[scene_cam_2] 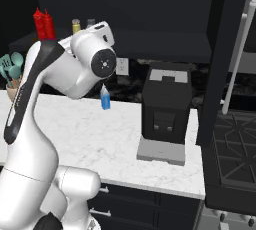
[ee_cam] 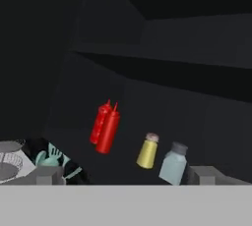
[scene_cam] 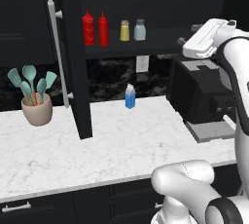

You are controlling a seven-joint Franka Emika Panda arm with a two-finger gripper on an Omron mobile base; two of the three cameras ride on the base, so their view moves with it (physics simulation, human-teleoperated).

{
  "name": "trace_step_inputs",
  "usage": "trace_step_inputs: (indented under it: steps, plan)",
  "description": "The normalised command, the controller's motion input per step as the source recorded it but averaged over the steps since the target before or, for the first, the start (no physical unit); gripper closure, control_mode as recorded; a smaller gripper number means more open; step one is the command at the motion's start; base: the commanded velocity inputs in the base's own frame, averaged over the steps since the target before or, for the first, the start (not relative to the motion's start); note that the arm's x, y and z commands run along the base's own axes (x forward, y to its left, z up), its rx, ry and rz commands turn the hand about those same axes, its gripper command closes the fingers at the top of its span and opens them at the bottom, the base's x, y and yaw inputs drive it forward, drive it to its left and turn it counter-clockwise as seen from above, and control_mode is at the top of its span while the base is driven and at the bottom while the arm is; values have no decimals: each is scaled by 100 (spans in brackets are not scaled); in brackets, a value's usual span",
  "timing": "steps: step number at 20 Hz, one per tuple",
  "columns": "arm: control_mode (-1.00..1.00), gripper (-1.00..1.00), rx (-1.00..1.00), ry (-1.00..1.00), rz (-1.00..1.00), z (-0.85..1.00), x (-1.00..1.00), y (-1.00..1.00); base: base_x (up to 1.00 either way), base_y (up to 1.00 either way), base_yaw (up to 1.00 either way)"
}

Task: Put the shaker and condiment bottle from the counter next to their counterparts in the cabinet.

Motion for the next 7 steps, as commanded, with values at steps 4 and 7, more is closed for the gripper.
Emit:
trace_step_inputs:
  steps: [4, 7]
  plan:
    - [-100, -100, 6, 0, -16, 0, -100, 0, 0, 0, 0]
    - [-100, -100, 8, 0, -21, 0, -100, 0, 0, 0, 0]
